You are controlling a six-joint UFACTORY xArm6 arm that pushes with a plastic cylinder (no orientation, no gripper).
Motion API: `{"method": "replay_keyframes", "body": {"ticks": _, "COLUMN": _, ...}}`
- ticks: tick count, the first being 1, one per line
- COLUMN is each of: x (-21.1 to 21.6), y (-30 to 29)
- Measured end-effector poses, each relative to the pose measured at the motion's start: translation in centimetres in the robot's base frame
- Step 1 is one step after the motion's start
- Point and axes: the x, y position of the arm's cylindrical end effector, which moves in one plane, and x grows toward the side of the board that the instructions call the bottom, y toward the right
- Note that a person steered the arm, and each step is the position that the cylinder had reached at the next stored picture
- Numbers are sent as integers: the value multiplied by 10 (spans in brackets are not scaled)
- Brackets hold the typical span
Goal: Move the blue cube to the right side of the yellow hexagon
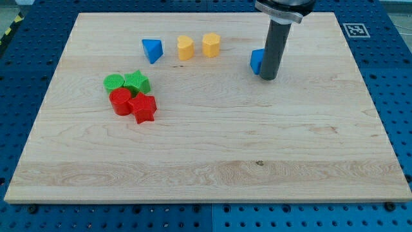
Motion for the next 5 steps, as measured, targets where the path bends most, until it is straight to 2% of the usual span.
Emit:
{"method": "replay_keyframes", "body": {"ticks": 2, "x": -40, "y": -11}}
{"method": "replay_keyframes", "body": {"ticks": 5, "x": -46, "y": -26}}
